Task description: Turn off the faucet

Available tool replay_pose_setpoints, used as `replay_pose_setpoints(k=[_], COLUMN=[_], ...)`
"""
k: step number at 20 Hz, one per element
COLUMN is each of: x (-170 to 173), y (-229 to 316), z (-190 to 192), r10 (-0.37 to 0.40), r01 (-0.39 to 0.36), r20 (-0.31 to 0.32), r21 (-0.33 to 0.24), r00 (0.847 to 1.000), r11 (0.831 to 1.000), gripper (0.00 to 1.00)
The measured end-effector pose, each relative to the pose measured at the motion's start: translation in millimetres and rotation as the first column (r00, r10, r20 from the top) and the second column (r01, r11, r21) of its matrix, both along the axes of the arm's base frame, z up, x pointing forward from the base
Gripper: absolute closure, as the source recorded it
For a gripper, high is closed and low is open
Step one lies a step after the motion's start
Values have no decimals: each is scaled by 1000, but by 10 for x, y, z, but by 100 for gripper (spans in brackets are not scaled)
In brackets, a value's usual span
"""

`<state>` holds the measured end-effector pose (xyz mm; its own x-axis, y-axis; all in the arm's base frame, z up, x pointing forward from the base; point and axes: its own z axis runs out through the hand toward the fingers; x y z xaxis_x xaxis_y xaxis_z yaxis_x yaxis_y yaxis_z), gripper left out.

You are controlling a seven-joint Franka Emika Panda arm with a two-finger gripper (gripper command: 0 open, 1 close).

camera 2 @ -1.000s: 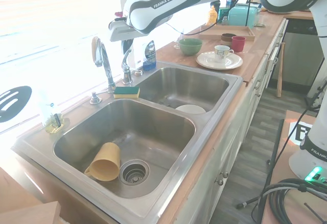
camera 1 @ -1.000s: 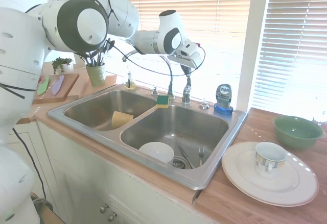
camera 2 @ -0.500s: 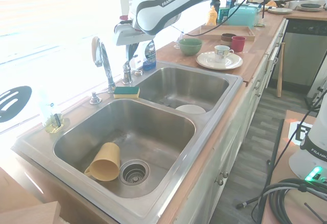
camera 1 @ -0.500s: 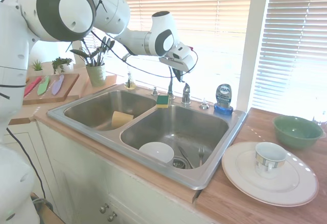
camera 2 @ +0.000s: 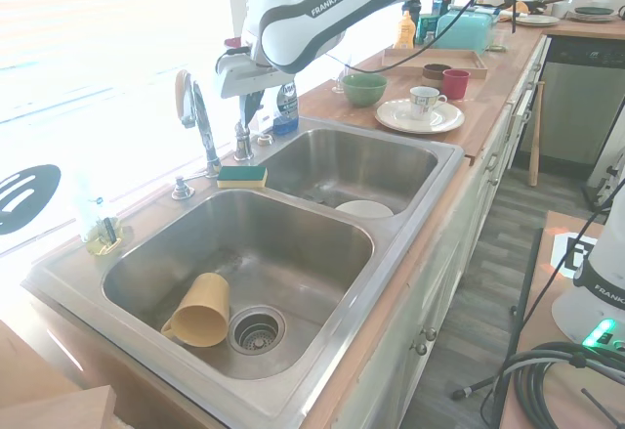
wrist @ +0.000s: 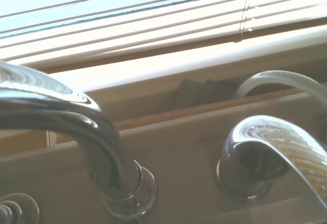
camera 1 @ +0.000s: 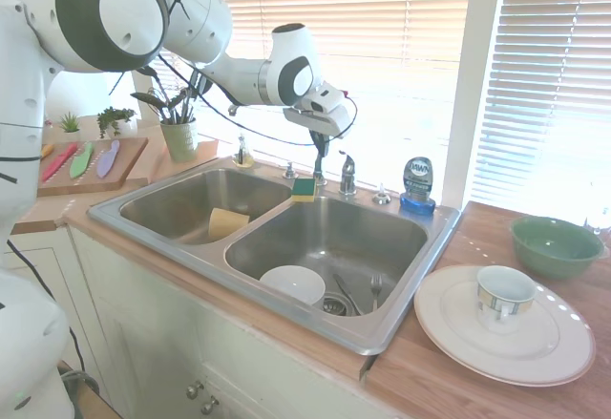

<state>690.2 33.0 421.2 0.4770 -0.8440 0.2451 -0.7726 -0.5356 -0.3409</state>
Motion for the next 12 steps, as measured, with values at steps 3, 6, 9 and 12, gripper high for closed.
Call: replay_pose_setpoints(k=[3, 6, 9, 12], x=[19, 76, 210, 345], y=[-113, -271, -369, -443], z=[86, 208, 359, 335], r10=[-29, -60, -83, -100], r01=[29, 61, 84, 101], r20=[42, 81, 106, 99], r21=[-6, -9, -8, -10], r00=[999, 995, 991, 990], r11=[1000, 998, 996, 995], gripper=[100, 100, 100, 100])
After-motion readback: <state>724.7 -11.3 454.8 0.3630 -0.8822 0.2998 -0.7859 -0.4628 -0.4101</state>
